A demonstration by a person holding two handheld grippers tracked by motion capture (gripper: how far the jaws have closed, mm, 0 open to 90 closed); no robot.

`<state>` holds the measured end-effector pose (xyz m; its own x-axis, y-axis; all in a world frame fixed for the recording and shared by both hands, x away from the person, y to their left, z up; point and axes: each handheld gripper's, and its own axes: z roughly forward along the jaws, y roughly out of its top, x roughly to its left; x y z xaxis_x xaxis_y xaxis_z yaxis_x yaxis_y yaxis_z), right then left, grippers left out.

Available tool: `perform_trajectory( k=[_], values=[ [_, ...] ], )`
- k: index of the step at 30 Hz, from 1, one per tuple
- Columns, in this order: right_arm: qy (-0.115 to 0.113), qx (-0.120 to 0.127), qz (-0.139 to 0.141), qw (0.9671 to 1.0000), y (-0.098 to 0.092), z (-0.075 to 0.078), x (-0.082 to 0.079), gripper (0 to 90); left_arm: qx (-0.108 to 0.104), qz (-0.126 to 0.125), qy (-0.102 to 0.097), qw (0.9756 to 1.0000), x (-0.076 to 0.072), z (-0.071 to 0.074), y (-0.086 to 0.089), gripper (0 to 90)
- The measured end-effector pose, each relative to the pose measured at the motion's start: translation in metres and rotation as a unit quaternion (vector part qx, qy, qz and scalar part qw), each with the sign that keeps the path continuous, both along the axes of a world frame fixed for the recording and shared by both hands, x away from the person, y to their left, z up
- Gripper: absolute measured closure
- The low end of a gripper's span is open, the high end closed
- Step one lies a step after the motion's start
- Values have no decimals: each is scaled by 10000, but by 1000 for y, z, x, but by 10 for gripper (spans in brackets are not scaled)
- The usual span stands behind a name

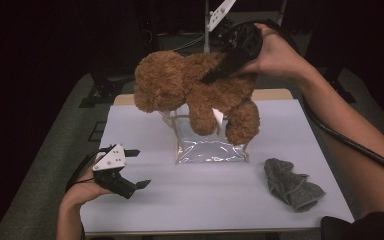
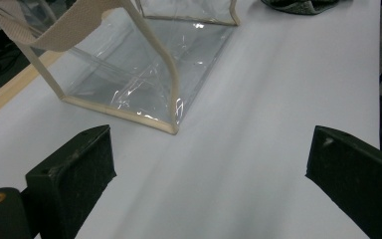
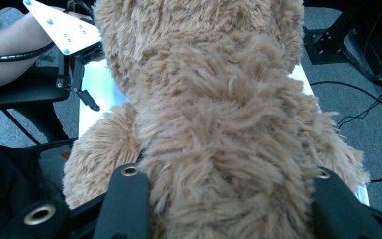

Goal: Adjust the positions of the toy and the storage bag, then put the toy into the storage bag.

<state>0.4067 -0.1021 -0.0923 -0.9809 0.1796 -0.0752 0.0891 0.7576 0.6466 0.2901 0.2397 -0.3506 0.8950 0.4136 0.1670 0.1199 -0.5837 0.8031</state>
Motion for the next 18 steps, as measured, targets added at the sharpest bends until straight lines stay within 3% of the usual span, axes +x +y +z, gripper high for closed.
perform_trajectory(
  k=[11, 18],
  values=[
    [87, -36, 32, 10000, 11, -1, 24, 570, 17, 9, 20, 10000, 0, 0, 1, 39],
    [50, -75, -50, 9999, 18, 2, 48, 569, 3, -4, 44, 10000, 0, -1, 1, 39]
  ],
)
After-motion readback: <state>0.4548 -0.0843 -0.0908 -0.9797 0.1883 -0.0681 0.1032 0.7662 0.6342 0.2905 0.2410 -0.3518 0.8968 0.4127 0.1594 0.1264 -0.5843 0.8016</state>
